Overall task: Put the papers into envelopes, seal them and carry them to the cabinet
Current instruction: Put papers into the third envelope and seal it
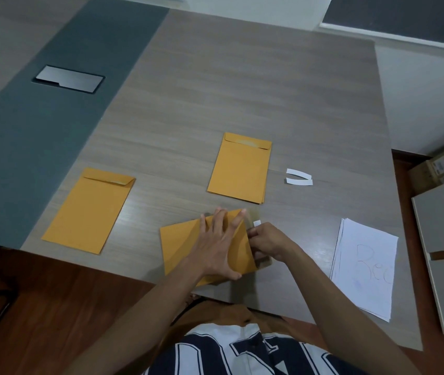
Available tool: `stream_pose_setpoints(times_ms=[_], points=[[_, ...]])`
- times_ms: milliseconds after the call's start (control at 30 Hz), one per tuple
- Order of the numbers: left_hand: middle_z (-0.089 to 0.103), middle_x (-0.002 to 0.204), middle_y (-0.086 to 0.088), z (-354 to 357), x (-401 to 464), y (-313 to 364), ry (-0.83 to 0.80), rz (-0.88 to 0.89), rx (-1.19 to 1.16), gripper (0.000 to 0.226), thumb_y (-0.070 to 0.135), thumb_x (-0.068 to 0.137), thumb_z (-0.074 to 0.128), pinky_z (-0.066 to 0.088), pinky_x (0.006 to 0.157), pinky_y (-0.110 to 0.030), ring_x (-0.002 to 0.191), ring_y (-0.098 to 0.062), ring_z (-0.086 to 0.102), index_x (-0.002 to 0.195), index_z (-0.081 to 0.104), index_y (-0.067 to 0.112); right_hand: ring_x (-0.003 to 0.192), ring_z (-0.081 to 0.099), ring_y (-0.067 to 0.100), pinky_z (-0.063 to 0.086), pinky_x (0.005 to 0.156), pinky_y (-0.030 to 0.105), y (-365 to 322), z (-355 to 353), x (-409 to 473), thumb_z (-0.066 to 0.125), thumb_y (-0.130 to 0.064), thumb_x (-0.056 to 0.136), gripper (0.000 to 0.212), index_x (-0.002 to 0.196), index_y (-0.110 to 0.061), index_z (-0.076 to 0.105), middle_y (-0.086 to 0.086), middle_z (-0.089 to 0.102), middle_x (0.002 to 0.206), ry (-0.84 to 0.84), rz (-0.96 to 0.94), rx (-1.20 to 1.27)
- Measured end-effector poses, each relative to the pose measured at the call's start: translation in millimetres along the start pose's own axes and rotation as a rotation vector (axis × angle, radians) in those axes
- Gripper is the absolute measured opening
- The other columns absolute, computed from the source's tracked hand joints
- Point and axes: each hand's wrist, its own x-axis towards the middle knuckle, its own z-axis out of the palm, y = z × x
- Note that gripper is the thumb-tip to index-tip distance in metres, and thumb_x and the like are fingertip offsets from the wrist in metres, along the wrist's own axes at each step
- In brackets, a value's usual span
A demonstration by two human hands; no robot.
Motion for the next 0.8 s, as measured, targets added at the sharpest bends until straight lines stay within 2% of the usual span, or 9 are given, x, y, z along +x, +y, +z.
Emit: stream_pose_setpoints(times_ms=[67, 133, 200, 267, 333, 433, 500, 567, 800], points=[[0.002, 0.16, -0.016, 4.4, 1.0, -2.4, -0.02, -0.019, 0.018, 0.148, 0.075, 0.053, 0.075, 0.007, 0.115, -0.068, 0.15, -0.036, -0.004, 0.149, -0.028, 0.031, 0.077, 0.07, 0.022, 0.06, 0.065, 0.028, 1.9, -3.9, 1.6, 0.065, -0.009, 0.089, 0.015, 0.1, -0.009, 0.074, 0.01, 0.072, 0.091, 0.026, -0.022, 0.031], [0.0, 0.161, -0.015, 8.1, 3.8, -5.7, -0.054, -0.046, 0.041, 0.144, 0.075, 0.054, 0.075, 0.006, 0.115, -0.068, 0.15, -0.037, -0.005, 0.151, -0.021, 0.03, 0.069, 0.07, 0.021, 0.06, 0.061, 0.028, 5.8, -4.6, 7.1, 0.067, -0.008, 0.088, 0.011, 0.097, -0.008, 0.074, 0.012, 0.072, 0.085, 0.145, -0.039, 0.058], [-0.005, 0.162, -0.014, 12.5, 8.5, -7.3, -0.105, -0.073, 0.052, 0.139, 0.076, 0.054, 0.075, 0.006, 0.114, -0.069, 0.15, -0.037, -0.008, 0.152, -0.011, 0.029, 0.064, 0.068, 0.017, 0.06, 0.062, 0.027, 14.7, -1.4, 14.1, 0.07, -0.009, 0.087, 0.008, 0.093, -0.009, 0.075, 0.011, 0.073, 0.081, 0.297, -0.104, -0.059], [-0.01, 0.163, -0.011, 16.5, 14.5, -6.2, -0.162, -0.086, 0.083, 0.133, 0.078, 0.055, 0.073, 0.007, 0.112, -0.072, 0.15, -0.037, -0.013, 0.153, 0.0, 0.025, 0.069, 0.067, 0.013, 0.058, 0.071, 0.027, 25.3, 3.1, 22.0, 0.071, -0.012, 0.084, 0.007, 0.088, -0.013, 0.077, 0.006, 0.074, 0.082, 0.378, -0.201, -0.267], [-0.011, 0.164, -0.006, 18.9, 22.2, -3.0, -0.192, -0.107, 0.101, 0.126, 0.081, 0.06, 0.067, 0.009, 0.109, -0.076, 0.15, -0.035, -0.014, 0.154, 0.01, 0.02, 0.076, 0.065, 0.016, 0.054, 0.072, 0.028, 30.6, 8.1, 26.9, 0.069, -0.011, 0.084, 0.008, 0.085, -0.013, 0.076, 0.006, 0.072, 0.085, 0.404, -0.25, -0.369], [0.006, 0.162, -0.003, 15.8, 34.9, 3.2, -0.15, -0.165, 0.076, 0.094, 0.069, 0.077, 0.066, 0.019, 0.106, -0.076, 0.15, -0.033, -0.003, 0.147, 0.027, 0.019, 0.087, 0.06, 0.023, 0.05, 0.074, 0.033, 31.0, 12.6, 31.6, 0.066, -0.011, 0.086, 0.016, 0.102, -0.013, 0.069, 0.008, 0.061, 0.097, 0.482, -0.285, -0.413], [0.016, 0.158, -0.005, 13.7, 41.1, 5.4, -0.122, -0.184, 0.098, 0.088, 0.061, 0.079, 0.069, 0.026, 0.104, -0.074, 0.147, -0.033, 0.006, 0.147, 0.027, 0.025, 0.09, 0.058, 0.025, 0.049, 0.076, 0.035, 28.8, 13.8, 32.0, 0.066, -0.01, 0.087, 0.031, 0.117, -0.017, 0.063, 0.009, 0.058, 0.1, 0.483, -0.306, -0.415], [0.018, 0.154, -0.005, 12.3, 43.5, 6.1, -0.14, -0.196, 0.116, 0.094, 0.062, 0.077, 0.071, 0.029, 0.102, -0.073, 0.145, -0.033, 0.01, 0.15, 0.02, 0.031, 0.091, 0.057, 0.025, 0.05, 0.078, 0.036, 27.3, 12.7, 33.3, 0.067, -0.011, 0.086, 0.038, 0.123, -0.019, 0.06, 0.009, 0.056, 0.101, 0.465, -0.307, -0.42], [0.017, 0.153, -0.007, 14.3, 43.9, 5.2, -0.134, -0.189, 0.128, 0.096, 0.061, 0.076, 0.072, 0.029, 0.101, -0.075, 0.143, -0.035, 0.011, 0.15, 0.019, 0.031, 0.077, 0.05, 0.011, 0.041, 0.07, 0.02, 30.5, 8.2, 39.1, 0.072, -0.013, 0.084, 0.024, 0.107, -0.009, 0.067, 0.006, 0.06, 0.098, 0.501, -0.331, -0.383]])
